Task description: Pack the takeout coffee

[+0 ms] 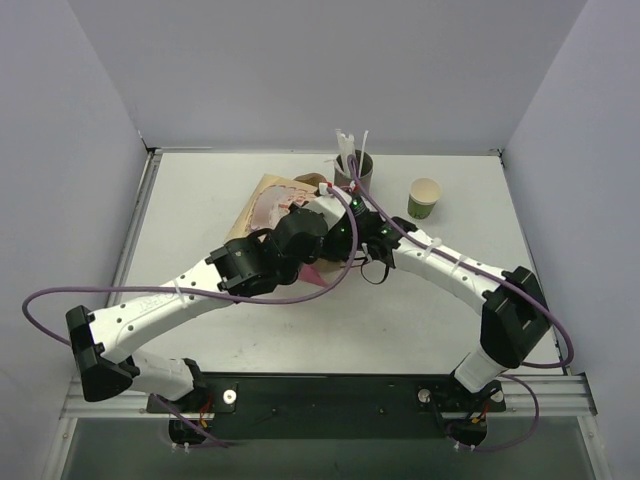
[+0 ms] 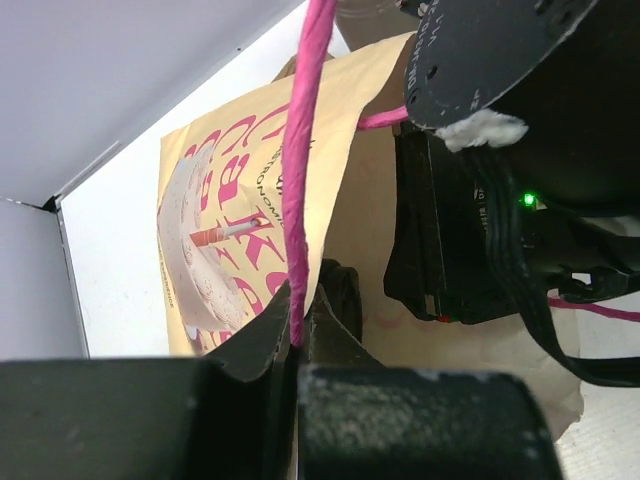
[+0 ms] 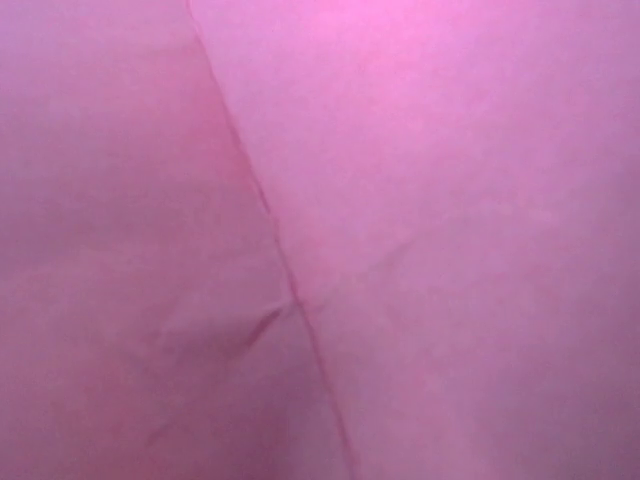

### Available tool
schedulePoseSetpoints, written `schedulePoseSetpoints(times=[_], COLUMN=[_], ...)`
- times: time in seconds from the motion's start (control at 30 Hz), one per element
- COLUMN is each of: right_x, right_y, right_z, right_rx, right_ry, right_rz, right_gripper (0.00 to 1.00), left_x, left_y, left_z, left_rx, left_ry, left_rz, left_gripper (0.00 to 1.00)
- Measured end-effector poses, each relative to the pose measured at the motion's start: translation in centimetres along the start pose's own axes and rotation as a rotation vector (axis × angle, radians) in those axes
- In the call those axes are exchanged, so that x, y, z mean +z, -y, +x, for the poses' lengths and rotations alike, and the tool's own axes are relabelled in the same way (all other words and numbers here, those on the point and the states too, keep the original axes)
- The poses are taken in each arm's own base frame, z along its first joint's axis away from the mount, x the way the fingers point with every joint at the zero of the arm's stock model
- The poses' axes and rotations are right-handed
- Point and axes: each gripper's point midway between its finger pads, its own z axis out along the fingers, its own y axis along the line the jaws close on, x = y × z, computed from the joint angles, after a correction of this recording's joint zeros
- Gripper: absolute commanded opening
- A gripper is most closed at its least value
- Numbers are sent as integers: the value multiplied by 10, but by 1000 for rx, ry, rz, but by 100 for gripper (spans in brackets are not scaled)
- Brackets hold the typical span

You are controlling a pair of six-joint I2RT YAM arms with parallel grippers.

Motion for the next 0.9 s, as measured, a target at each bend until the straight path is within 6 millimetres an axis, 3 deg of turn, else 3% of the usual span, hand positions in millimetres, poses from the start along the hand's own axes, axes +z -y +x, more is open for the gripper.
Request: schedulePoseSetpoints(times=[0.13,0.33,0.57,0.73,0.9], right_x=[8,4,-20,-29,-33], right_y=[6,7,-2,4,-5], right_z=[1,-1,-8,2,13], right_rx=[14,-15,-43,-72,-114], right_ry=[34,106,180,194,201], right_rz=[-9,-50,-150,-164,-185], right_gripper=[14,22,22,21,23], left_x=[4,4,-6,-5,-4], left_y=[6,5,-1,0,0], left_z=[9,45,40,39,38], left_rx=[4,-5,-92,-130,-178], left_ry=[28,56,146,153,159], left_rz=[-31,-44,-39,-43,-53], left_gripper=[0,0,0,0,0])
